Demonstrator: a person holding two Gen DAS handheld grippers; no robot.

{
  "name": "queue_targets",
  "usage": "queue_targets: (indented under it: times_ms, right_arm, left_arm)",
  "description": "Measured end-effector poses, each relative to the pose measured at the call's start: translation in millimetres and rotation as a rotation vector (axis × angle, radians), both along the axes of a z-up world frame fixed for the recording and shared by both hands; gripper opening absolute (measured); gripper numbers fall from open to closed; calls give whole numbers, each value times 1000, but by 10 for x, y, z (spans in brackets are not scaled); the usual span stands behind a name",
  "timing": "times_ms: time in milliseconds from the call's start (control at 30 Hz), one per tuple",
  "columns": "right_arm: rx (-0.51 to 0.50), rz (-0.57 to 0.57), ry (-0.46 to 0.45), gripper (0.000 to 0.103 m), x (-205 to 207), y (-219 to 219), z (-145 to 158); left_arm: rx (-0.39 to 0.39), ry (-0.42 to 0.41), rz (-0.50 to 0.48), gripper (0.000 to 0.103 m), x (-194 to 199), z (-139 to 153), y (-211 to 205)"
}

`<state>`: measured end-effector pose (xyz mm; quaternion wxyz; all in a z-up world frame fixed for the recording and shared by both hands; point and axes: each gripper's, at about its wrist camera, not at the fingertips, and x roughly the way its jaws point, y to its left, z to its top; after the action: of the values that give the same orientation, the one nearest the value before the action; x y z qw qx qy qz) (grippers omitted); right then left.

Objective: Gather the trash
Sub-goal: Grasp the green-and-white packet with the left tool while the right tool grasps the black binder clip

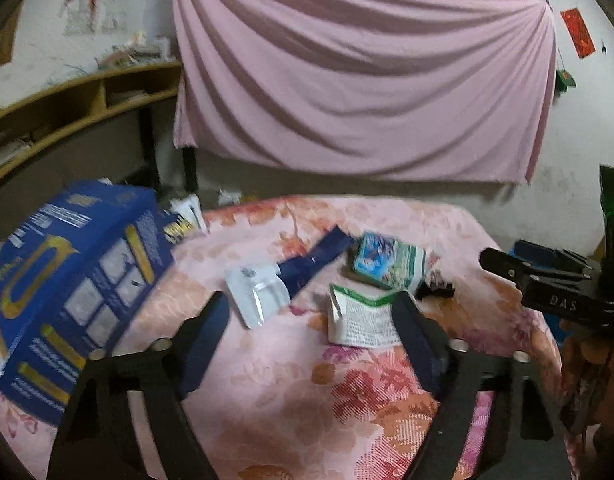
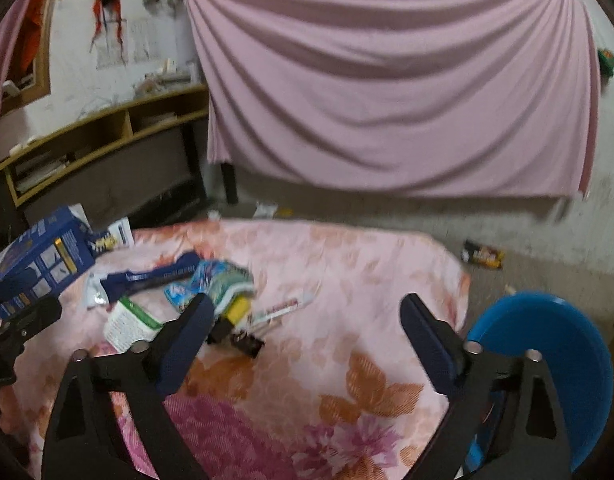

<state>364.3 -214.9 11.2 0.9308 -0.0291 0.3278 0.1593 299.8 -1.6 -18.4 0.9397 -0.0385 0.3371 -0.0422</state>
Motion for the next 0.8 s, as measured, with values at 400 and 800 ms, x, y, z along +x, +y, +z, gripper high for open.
queue_targets:
  times_ms: [400,800]
  right_arm:
    - [-125,154,218,60,221,390,-371]
    - [-107,209,277,25,338,476,-461]
  left_arm:
    - [-114,196,-101,40,347,-263,-15]
    - [-143,218,-109,17,420,-275,-59]
